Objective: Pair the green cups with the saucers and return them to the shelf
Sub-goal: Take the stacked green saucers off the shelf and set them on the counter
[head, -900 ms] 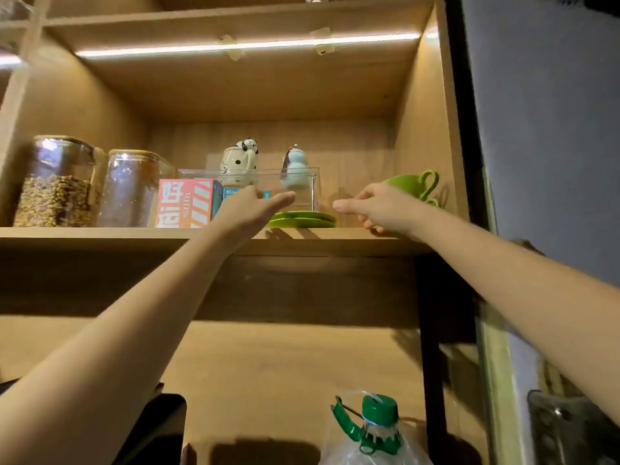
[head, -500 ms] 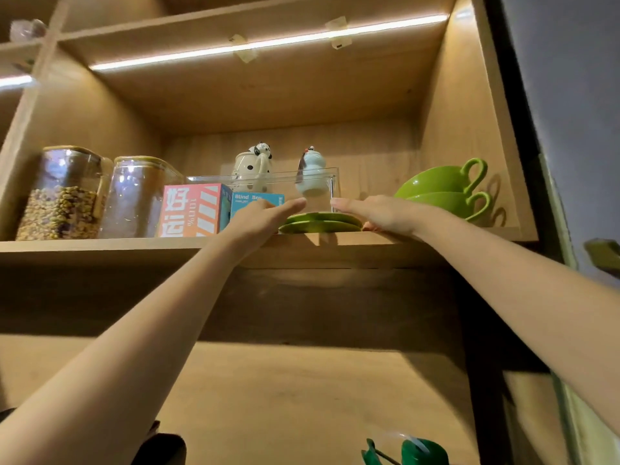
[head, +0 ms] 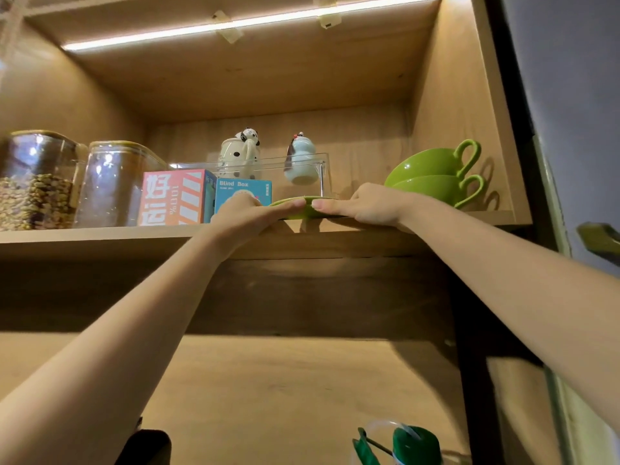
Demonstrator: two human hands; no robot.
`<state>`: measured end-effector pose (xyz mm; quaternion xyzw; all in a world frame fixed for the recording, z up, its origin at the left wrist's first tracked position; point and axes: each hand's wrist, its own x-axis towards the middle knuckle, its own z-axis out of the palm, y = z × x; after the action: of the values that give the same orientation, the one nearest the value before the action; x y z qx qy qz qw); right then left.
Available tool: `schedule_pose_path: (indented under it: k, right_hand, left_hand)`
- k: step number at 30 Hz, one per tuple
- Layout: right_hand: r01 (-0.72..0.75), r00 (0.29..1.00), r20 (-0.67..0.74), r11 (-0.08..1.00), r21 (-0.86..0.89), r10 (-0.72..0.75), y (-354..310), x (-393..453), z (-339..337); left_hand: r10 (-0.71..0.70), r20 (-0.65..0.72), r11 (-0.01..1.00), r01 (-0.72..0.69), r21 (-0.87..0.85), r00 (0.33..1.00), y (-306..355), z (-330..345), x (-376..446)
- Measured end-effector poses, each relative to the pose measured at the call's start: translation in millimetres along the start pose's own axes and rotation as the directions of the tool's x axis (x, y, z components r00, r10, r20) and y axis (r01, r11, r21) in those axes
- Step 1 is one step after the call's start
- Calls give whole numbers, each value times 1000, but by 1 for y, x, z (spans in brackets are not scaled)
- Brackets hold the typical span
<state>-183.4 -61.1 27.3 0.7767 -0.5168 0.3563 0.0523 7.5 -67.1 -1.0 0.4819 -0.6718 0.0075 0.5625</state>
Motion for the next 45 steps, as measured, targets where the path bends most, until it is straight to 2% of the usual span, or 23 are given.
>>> schedule_pose_path:
  k: [8, 15, 21, 26, 32, 34, 40, 45]
  right_hand:
    - [10, 996, -93, 993, 117, 0, -12, -24, -7]
    - [37, 981, -194, 962, 269, 16, -31, -53, -17]
    - [15, 974, -222, 953, 302, 55, -34, -92, -20]
    - [-29, 974, -199, 936, 351, 105, -28, -138, -8]
    - [-42, 980, -157, 906, 420, 118, -16, -203, 23]
    - [-49, 983, -142, 906, 421, 120, -11, -225, 37]
    - [-27, 993, -89, 863, 505, 83, 2, -287, 87]
    - [-122, 982, -53, 827, 548, 180, 13, -335, 136]
  left_hand:
    - [13, -23, 986, -17, -166, 1000, 17, -15, -16]
    - [-48, 59, 925, 67, -374, 997, 37, -41, -47]
    - [-24, 45, 848, 44, -529, 999, 48, -45, -84]
    - [-69, 48, 816, 84, -571, 996, 46, -35, -135]
    - [-101, -22, 840, 73, -537, 995, 30, -12, -206]
    - [-69, -31, 856, 43, -514, 997, 25, -7, -228]
    - [-58, 38, 856, 69, -513, 998, -9, 7, -291]
    - [-164, 107, 826, 196, -528, 981, -43, 22, -347]
